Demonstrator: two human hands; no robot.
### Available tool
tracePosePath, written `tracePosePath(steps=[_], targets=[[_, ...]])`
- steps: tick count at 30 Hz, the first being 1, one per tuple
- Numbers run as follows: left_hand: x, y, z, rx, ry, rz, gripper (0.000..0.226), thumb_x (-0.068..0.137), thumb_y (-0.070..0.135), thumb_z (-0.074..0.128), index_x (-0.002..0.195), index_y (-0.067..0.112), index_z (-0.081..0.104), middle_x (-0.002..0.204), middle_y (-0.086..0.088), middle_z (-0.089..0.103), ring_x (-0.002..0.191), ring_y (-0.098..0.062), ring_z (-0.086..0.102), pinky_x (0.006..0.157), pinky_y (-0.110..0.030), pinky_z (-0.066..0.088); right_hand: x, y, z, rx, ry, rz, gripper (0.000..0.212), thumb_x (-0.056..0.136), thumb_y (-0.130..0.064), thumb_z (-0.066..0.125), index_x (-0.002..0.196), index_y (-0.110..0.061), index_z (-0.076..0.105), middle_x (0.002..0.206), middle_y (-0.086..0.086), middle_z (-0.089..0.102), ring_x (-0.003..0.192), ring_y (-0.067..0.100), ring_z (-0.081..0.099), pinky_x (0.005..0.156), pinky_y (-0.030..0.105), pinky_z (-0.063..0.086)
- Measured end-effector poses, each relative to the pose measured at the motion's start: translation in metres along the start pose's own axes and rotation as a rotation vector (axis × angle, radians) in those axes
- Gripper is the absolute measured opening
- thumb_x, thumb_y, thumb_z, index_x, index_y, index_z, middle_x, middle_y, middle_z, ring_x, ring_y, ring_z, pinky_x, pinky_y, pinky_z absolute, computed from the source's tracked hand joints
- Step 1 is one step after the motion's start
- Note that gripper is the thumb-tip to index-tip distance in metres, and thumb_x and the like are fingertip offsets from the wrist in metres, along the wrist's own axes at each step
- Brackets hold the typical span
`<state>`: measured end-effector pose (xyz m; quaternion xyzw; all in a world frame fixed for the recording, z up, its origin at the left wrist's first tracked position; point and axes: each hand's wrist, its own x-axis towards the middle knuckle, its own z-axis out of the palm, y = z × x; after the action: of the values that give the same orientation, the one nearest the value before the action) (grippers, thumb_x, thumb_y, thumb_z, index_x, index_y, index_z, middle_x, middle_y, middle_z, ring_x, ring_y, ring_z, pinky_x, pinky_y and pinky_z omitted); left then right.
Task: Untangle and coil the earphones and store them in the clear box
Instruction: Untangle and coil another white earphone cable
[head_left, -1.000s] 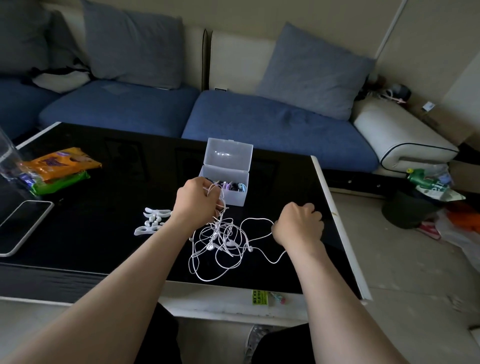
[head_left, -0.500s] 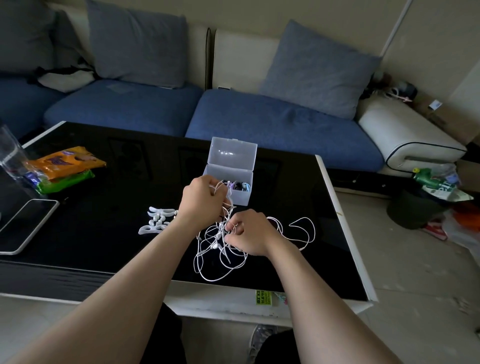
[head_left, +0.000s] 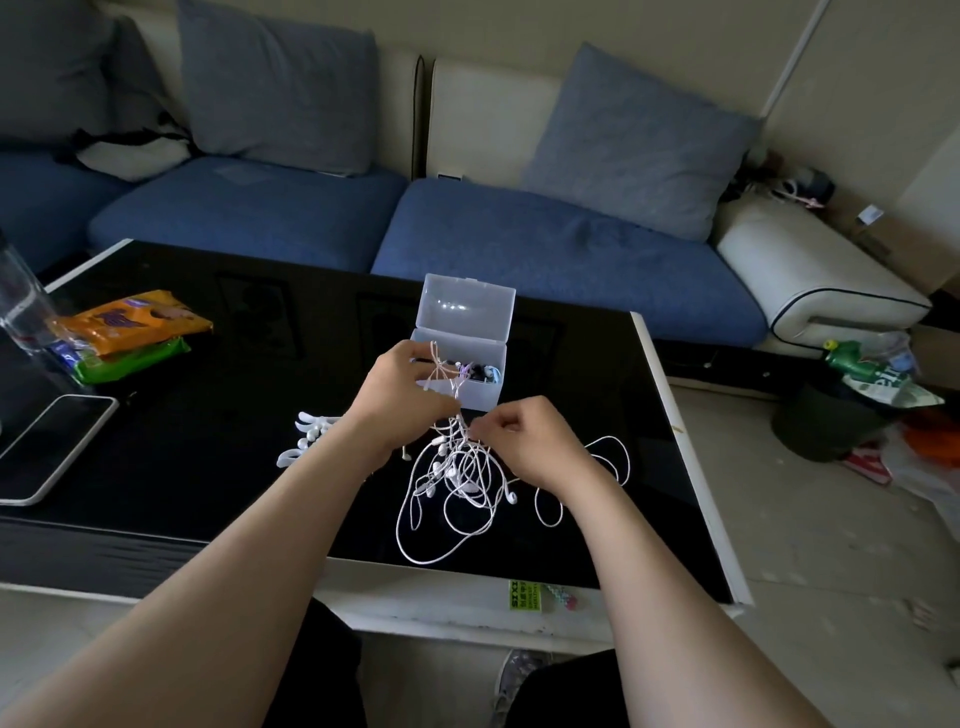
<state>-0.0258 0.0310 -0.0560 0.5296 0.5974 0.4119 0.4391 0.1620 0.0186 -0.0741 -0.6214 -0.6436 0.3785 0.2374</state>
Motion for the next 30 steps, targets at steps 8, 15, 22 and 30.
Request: tracePosePath(steps=[8, 15, 22, 30], targets=[[0.000, -0.008, -0.005, 0.386, 0.262, 0.040, 0.046, 0.083, -0.011, 0.061, 0.122, 0.011, 0.057, 0.107, -0.003, 0.066, 0.096, -0.018, 0.059, 0.073, -0.026, 0.045, -0.011, -0.012, -0.020, 0.182, 0.226, 0.020, 0.018, 0.094, -0.028, 0.069, 0.086, -0.023, 0.085, 0.064, -0.012, 0.070, 0.066, 0.012, 0.064, 0.069, 0.032, 0.052], [0.004, -0.015, -0.001, 0.518, 0.145, -0.026, 0.049, 0.085, 0.010, 0.074, 0.130, 0.010, 0.054, 0.123, -0.011, 0.059, 0.117, -0.028, 0.055, 0.095, -0.037, 0.047, -0.017, -0.019, -0.030, 0.345, 0.325, 0.042, 0.020, 0.089, -0.024, 0.071, 0.074, -0.020, 0.083, 0.073, -0.006, 0.078, 0.085, 0.012, 0.074, 0.086, 0.030, 0.056], [-0.004, 0.004, 0.012, 0.343, 0.009, 0.235, 0.028, 0.093, 0.022, 0.072, 0.118, 0.032, 0.071, 0.117, 0.008, 0.064, 0.100, -0.008, 0.065, 0.085, -0.022, 0.048, -0.020, -0.025, -0.031, 0.452, 0.284, -0.053, 0.024, 0.093, -0.013, 0.067, 0.076, -0.011, 0.083, 0.079, 0.002, 0.081, 0.083, 0.009, 0.075, 0.088, 0.028, 0.052], [-0.014, 0.013, 0.018, 0.196, -0.219, 0.328, 0.012, 0.095, 0.033, 0.078, 0.102, 0.023, 0.074, 0.100, 0.009, 0.078, 0.097, -0.006, 0.073, 0.091, -0.034, 0.057, -0.023, -0.025, -0.033, 0.345, 0.316, -0.053, 0.019, 0.090, -0.018, 0.071, 0.076, -0.018, 0.084, 0.078, 0.001, 0.080, 0.084, 0.012, 0.073, 0.092, 0.044, 0.059]])
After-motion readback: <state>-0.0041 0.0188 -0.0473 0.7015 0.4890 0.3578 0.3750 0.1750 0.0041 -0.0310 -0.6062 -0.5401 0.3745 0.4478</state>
